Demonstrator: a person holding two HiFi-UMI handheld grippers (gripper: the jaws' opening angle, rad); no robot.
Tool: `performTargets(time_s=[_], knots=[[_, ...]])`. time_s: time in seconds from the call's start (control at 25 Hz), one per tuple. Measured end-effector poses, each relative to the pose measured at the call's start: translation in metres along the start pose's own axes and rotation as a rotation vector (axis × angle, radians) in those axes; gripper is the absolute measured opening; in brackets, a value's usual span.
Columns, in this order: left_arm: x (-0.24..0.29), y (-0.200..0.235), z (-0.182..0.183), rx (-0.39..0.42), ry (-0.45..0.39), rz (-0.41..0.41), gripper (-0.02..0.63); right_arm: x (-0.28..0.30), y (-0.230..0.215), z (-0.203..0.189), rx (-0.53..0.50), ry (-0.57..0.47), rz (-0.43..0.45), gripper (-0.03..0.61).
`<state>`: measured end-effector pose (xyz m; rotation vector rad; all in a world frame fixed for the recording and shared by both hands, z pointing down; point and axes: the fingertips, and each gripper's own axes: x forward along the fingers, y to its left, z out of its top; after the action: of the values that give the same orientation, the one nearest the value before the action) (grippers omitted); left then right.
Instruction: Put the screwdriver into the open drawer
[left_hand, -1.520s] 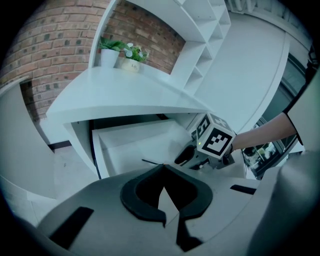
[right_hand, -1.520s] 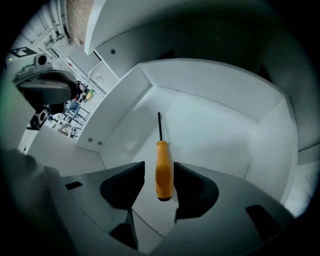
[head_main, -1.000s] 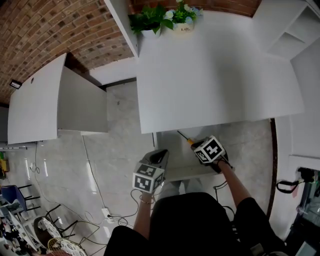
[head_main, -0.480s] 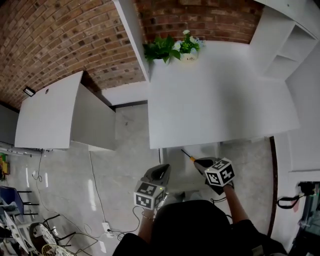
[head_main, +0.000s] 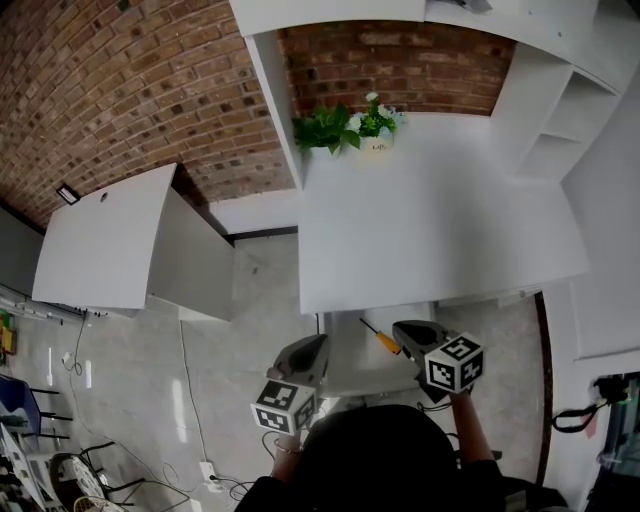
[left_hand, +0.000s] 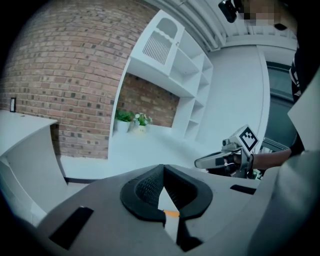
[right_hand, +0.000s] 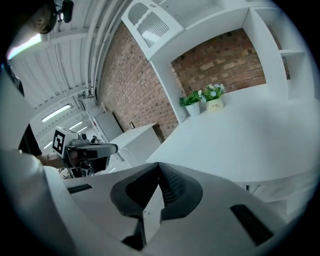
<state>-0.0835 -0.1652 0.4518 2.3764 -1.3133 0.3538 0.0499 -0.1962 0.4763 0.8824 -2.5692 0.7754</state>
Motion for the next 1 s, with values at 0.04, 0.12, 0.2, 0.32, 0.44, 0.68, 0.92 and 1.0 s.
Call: performTargets(time_s=[0.04,0.12,0.2,0.32,0.44,0.68,0.92,1.0], knots=[[-0.002,0.000,0.006,0.005,-0.019,0.006,0.008,-0.003,0.001,0.006,-0.004,-0.020,0.001,0.015],[-0.008,0.001,0.021,0.011,-0.058,0.019,0.008,-0.011,0.004,0.018,-0.016,-0.055,-0.004,0.015],[-0.014,0.000,0.034,0.020,-0.089,0.027,0.009,-0.019,0.007,0.030,-0.032,-0.087,-0.008,0.015],[-0.021,-0.001,0.050,0.057,-0.118,0.036,0.009,-0.030,0.012,0.047,-0.062,-0.135,-0.018,0.015],[-0.028,-0.001,0.068,0.092,-0.167,0.063,0.009,-0.041,0.013,0.065,-0.082,-0.207,-0.042,0.015],[-0.043,-0.003,0.103,0.149,-0.269,0.104,0.008,-0.068,0.011,0.102,-0.102,-0.356,-0.102,0.015],[-0.050,-0.006,0.126,0.184,-0.338,0.136,0.008,-0.091,0.008,0.127,-0.135,-0.463,-0.139,0.015],[-0.050,-0.006,0.131,0.185,-0.351,0.149,0.009,-0.097,0.006,0.134,-0.141,-0.493,-0.160,0.015]])
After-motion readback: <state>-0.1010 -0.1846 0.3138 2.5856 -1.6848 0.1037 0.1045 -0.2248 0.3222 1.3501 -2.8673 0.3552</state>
